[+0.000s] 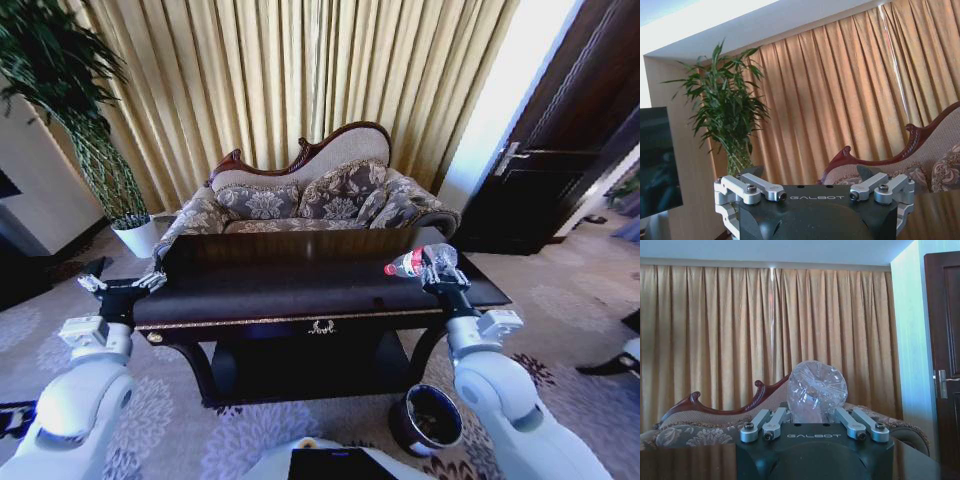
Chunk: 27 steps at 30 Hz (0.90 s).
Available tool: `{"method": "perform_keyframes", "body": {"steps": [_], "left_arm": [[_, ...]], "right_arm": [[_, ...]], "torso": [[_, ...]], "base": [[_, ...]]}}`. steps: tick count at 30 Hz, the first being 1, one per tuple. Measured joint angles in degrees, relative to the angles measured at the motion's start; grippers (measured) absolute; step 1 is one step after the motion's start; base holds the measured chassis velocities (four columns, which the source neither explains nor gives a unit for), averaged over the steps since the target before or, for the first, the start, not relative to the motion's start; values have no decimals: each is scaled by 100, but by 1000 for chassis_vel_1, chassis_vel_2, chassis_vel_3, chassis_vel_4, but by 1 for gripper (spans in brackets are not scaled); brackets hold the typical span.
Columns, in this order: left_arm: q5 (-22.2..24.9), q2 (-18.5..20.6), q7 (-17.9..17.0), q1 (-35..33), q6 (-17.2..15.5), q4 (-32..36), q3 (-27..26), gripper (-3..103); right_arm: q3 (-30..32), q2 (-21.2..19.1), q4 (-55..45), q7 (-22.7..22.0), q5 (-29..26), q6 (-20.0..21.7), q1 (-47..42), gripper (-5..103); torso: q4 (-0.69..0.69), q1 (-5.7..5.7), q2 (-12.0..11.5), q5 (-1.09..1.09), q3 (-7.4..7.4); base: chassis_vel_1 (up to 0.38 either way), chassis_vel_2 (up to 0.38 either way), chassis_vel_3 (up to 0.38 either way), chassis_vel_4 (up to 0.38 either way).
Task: Move to the front of the table and place the trash on the table into the trash bin.
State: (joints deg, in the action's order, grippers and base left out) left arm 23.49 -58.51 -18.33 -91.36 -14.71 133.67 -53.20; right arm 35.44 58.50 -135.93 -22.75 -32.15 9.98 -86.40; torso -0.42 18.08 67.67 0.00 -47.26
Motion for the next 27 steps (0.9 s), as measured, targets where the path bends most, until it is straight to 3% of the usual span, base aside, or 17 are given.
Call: {"method": "perform_keyframes", "body": {"steps": [19, 24, 27], "left_arm": [[-21, 49, 45, 99, 35, 18, 194, 100], [-12, 57, 48, 134, 30, 16, 281, 100], [-10, -17, 47, 136, 2, 17, 406, 100]], "right_arm": [[84, 176, 2, 18, 40, -200, -165, 29], [-33, 234, 96, 19, 231, -306, -169, 29], [-97, 336, 281, 20, 474, -165, -230, 29]], "torso": [[-1, -1, 0, 0, 0], [1, -2, 1, 0, 1], [-1, 0, 0, -1, 0]], "base": [[139, -132, -133, 129], [35, -52, -43, 50], [0, 0, 0, 0]]}}
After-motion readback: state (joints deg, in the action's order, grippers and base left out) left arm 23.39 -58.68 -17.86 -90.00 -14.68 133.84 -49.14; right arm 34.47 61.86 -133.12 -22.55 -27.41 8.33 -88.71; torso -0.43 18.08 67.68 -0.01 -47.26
